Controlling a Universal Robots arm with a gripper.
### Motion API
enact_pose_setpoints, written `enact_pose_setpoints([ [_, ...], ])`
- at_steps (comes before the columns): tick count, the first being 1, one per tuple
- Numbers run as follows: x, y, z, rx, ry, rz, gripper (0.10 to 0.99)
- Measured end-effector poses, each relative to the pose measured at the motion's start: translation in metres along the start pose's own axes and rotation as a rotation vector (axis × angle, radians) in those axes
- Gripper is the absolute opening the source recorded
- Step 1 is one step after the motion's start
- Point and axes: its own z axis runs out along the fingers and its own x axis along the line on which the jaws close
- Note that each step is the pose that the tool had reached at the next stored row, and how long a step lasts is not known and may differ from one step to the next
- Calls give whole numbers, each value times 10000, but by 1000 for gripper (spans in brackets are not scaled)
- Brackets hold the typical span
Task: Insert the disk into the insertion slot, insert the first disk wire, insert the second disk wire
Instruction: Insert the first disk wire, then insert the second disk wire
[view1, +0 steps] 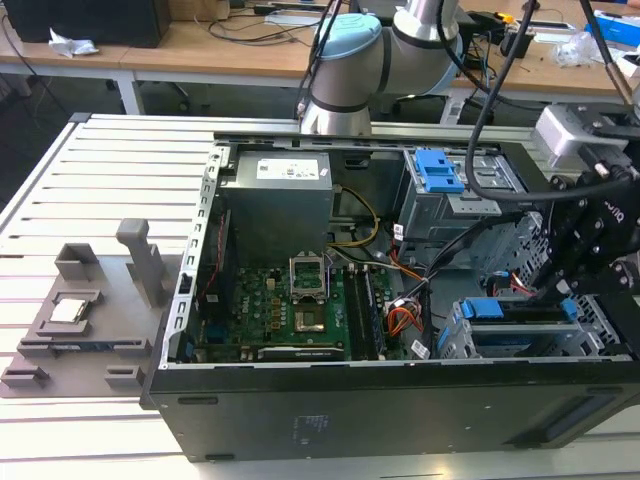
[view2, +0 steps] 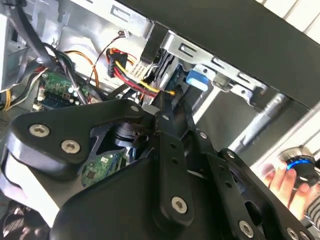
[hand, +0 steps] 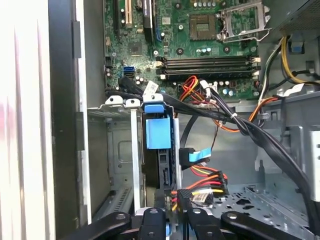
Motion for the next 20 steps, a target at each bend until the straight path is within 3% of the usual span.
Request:
enact_pose_setpoints([
  [2,-11,5,-98,1,11,1,243],
  [3,-20,10,-191,1,24,2,106],
  [4,-26,13,-261,1,32,1,106],
  [17,-27,14,-272,1,31,2,106],
  [20,-27,14,-273,1,31,1,169],
])
